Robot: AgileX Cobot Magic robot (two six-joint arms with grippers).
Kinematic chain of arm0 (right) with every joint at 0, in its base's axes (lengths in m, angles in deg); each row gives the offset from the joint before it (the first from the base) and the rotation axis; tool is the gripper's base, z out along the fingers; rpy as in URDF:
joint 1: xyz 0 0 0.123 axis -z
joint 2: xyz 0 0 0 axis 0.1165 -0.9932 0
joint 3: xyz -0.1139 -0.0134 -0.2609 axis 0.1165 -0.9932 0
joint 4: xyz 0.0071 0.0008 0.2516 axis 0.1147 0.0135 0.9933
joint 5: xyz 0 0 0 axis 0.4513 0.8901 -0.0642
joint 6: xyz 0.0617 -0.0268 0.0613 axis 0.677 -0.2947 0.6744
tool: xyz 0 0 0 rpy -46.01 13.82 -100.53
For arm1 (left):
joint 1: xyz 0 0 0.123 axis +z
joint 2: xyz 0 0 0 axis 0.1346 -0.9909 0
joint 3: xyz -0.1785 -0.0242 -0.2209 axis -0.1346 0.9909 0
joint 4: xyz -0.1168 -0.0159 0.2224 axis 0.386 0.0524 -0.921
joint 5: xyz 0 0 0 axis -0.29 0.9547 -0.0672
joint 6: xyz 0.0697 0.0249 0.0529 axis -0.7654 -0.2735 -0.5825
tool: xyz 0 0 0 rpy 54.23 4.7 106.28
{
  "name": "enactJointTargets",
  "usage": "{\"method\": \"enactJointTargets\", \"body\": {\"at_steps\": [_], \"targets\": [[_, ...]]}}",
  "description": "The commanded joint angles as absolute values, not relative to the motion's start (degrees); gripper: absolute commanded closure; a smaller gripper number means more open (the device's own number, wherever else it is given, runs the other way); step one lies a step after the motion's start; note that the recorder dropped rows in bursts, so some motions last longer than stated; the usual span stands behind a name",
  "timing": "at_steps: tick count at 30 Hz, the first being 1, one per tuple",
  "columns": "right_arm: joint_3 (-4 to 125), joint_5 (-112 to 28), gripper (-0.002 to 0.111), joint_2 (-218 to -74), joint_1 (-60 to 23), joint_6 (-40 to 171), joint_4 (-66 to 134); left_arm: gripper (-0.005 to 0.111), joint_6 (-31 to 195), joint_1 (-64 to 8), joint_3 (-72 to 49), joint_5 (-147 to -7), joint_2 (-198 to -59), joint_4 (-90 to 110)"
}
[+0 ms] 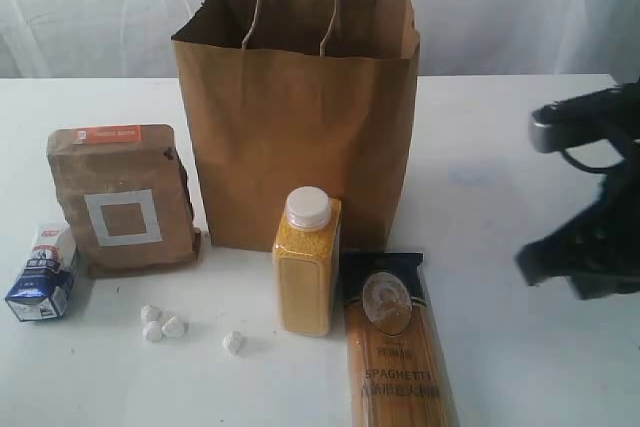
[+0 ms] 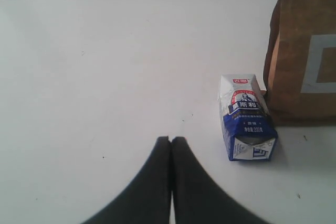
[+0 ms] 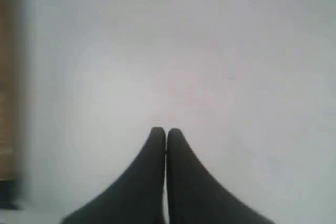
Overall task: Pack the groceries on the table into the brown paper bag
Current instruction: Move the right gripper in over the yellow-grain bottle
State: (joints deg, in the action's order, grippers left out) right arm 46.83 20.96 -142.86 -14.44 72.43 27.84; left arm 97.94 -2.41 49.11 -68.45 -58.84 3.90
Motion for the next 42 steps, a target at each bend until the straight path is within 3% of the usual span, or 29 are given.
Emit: {"method": "enactJointTargets", "body": {"at_steps": [1,2,7,9,13,18,25,35,42], "targets": [[48.15,10.13,0.108,-142.94,-18.99,50.93,58.32,0.107,97.99,-2.74,49.34,-68.71,-58.59,4.11],[48.83,9.84,0.108,-142.94,-21.37,52.97,56.06,0.107,97.99,-2.74,49.34,-68.71,-58.59,4.11],[55.28,14.36,0.108,-143.26,-48.80,89.52,19.35,0.107,97.99,-2.74,49.34,-68.71,-58.59,4.11],[55.48,9.10,0.108,-143.43,-52.36,94.51,13.50,0.107,97.99,-2.74,49.34,-68.71,-58.59,4.11],[54.92,0.67,0.104,-145.27,-52.35,94.80,15.60,0.107,97.99,-2.74,49.34,-68.71,-58.59,4.11],[54.92,-11.81,0.066,-149.25,-52.35,98.33,15.03,0.107,97.99,-2.74,49.34,-68.71,-58.59,4.11],[55.11,-12.88,0.035,-151.41,-52.11,99.57,14.63,0.107,97.99,-2.74,49.34,-68.71,-58.59,4.11],[61.26,-1.79,0.030,-154.13,-52.11,100.88,19.70,0.107,97.99,-2.74,49.34,-68.71,-58.59,4.11],[65.61,7.83,0.031,-158.21,-50.91,116.33,7.25,0.107,97.99,-2.74,49.34,-68.71,-58.59,4.11]]}}
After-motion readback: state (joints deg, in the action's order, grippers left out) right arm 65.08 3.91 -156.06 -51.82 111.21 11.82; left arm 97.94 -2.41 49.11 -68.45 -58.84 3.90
